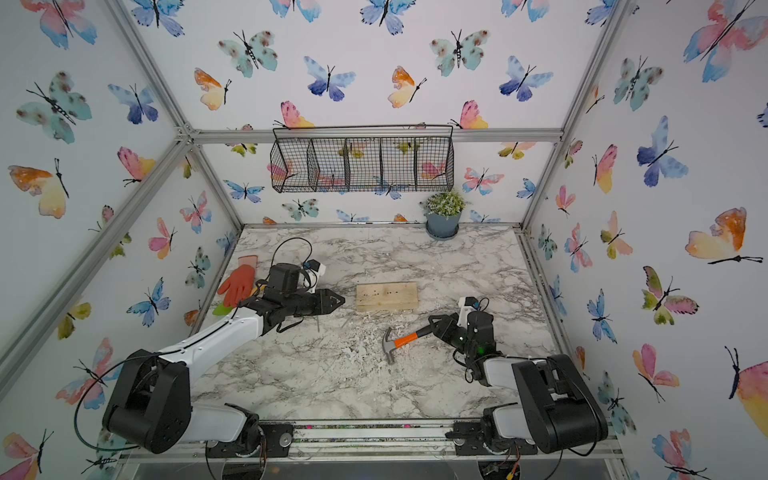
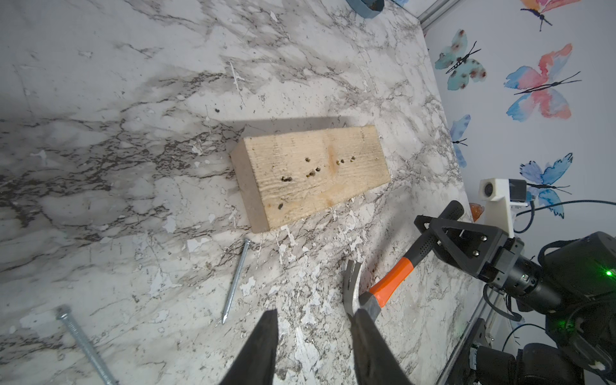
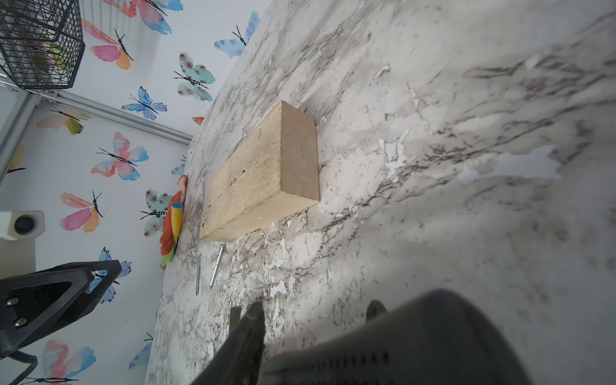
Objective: Use a claw hammer to pull out a nail
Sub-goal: Place the hammer at the center of the board, then reset both arms
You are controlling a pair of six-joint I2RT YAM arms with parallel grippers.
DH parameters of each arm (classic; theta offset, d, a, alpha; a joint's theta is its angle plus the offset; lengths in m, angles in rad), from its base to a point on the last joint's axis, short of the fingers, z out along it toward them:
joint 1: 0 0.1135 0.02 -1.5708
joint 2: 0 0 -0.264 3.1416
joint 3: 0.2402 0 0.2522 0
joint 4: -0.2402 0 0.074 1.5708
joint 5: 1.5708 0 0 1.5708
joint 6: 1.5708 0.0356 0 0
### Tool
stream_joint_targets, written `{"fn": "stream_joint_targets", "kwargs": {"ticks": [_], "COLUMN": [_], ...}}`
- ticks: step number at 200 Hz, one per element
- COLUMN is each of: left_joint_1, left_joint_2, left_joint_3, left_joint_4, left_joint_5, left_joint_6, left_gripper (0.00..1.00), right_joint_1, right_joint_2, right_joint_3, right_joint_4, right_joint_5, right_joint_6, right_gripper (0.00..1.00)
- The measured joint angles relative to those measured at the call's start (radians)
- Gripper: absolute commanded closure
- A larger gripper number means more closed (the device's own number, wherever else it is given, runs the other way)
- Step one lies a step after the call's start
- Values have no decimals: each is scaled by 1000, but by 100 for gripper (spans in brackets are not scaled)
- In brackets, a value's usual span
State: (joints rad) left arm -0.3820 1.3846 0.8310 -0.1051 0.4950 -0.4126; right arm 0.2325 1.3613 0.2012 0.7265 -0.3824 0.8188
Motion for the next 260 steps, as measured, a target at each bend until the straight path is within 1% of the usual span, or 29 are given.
{"fn": "stream_joint_targets", "kwargs": {"ticks": [23, 79, 107, 122, 123, 124, 125, 126, 127, 128, 130, 134, 135, 136, 137, 138, 141, 164, 189, 205, 209, 219, 220, 222, 228, 230, 244, 250, 260], "left_joint_1": [0, 0, -2, -2, -2, -2, -2, -2, -2, -2, -2, -2, -1, -1, -1, -1, 3, 35, 101, 129, 134, 136, 137, 137, 141, 144, 158, 179, 215], "left_joint_2": [0, -6, -20, -35, -35, -37, -37, -39, -39, -42, -43, -48, -51, -51, -53, -53, -57, -92, -122, -138, -143, -153, -156, -156, -164, -171, -194, -210, -225], "left_joint_3": [0, 0, 0, 0, 0, 0, 0, 0, 0, 0, 0, 0, 0, 0, 0, 0, 0, -2, -5, -5, -5, -8, -10, -10, -22, -32, -85, -131, -192], "left_joint_4": [-6, -9, -14, -23, -23, -24, -24, -26, -26, -27, -27, -29, -30, -30, -30, -30, -31, -32, -29, -27, -26, -18, -11, -11, 11, 29, 97, 151, 211], "left_joint_5": [0, 0, -32, -66, -66, -72, -72, -77, -77, -82, -87, -101, -106, -106, -109, -109, -122, -177, -248, -354, -402, -476, -498, -498, -546, -571, -647, -681, -719], "left_joint_6": [0, 1, 4, 7, 7, 9, 9, 8, 8, 8, 9, 11, 12, 12, 12, 12, 17, 25, 34, 49, 61, 87, 98, 98, 122, 141, 198, 241, 276], "left_gripper": [62, 62, 61, 58, 57, 54, 44, 27, 15, 7, 0, 1, 2, 2, 2, 2, 2, 2, 2, 2, 2, 1, 2, 2, 1, 1, 2, 2, 2], "right_joint_1": [-19, -36, -37, -37, -37, -37, -37, -37, -37, -37, -37, -37, -37, -37, -37, -37, -37, -37, -37, -37, -37, -37, -37, -37, -37, -37, -37, -37, -37], "right_joint_2": [0, -6, -58, -113, -116, -120, -123, -127, -130, -136, -144, -159, -165, -167, -172, -174, -185, -229, -196, -161, -152, -134, -132, -129, -120, -117, -106, -103, -102], "right_joint_3": [0, 11, 53, 99, 101, 105, 107, 111, 114, 118, 124, 137, 141, 143, 148, 151, 161, 253, 385, 455, 467, 488, 489, 492, 498, 499, 494, 485, 457], "right_joint_4": [-18, -64, -148, -216, -219, -224, -226, -231, -233, -239, -247, -262, -268, -270, -275, -278, -290, -395, -526, -584, -592, -605, -606, -608, -615, -615, -613, -598, -556], "right_joint_5": [33, 85, 93, 100, 101, 103, 104, 105, 105, 107, 110, 117, 119, 120, 123, 125, 130, 191, 299, 389, 416, 496, 502, 521, 572, 595, 708, 748, 810], "right_joint_6": [0, 0, -21, -42, -44, -47, -48, -49, -50, -53, -54, -60, -61, -63, -68, -69, -72, -124, -213, -271, -287, -326, -328, -334, -351, -357, -397, -419, -458], "right_gripper": [43, 43, 42, 37, 37, 36, 36, 35, 34, 33, 31, 27, 22, 12, 7, 4, 2, 2, 2, 2, 2, 2, 2, 2, 2, 2, 2, 2, 2]}}
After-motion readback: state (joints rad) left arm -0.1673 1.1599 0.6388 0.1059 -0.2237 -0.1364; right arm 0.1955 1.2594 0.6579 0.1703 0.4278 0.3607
